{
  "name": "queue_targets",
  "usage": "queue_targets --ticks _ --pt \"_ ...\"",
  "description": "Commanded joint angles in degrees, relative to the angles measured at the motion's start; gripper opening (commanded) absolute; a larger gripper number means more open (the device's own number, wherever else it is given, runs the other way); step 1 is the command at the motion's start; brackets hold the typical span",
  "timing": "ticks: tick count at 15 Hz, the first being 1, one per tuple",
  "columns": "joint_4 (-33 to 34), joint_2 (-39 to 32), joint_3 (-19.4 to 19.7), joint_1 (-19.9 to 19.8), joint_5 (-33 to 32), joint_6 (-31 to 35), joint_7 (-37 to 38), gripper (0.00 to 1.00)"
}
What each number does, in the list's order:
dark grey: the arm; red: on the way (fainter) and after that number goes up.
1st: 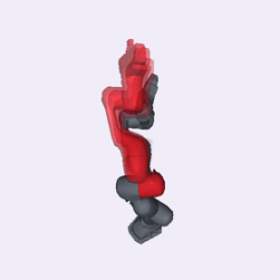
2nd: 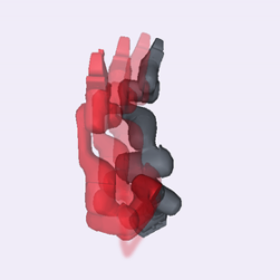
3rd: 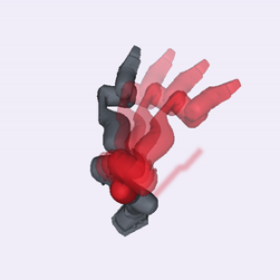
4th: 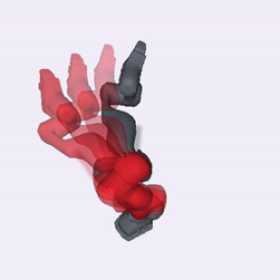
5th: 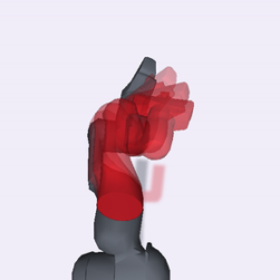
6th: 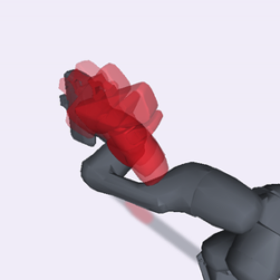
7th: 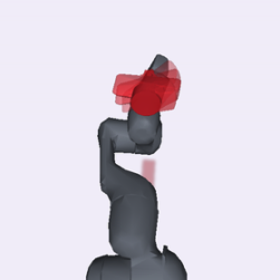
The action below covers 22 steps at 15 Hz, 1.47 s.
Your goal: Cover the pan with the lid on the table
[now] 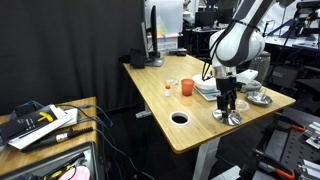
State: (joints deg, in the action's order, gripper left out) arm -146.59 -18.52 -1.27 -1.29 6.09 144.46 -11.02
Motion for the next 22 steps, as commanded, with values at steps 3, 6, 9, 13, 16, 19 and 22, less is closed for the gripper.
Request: queue_targets --ticks 3,6,9,13,16,19,22 --pt "-0.7 0.1 -0.9 -0.5 -0.1 1.0 0.4 0.95" --pt "-0.6 -0.2 -1.2 -0.7 0.2 1.4 0.0 0.70" --pt "-0.5 -0.2 -1.3 -1.0 0.6 1.3 -0.2 0.48" --pt "-0.6 -0.1 -1.4 -1.5 1.0 1.3 -0.7 0.22" --pt "-1.0 0.3 -1.5 -1.8 1.4 1.6 -0.9 0.02" --pt "-1.3 0.7 -1.8 -2.3 3.0 2.2 -1.4 0.00" --pt "-1.1 0.4 -1.8 -2.6 4.3 2.1 -1.6 0.01"
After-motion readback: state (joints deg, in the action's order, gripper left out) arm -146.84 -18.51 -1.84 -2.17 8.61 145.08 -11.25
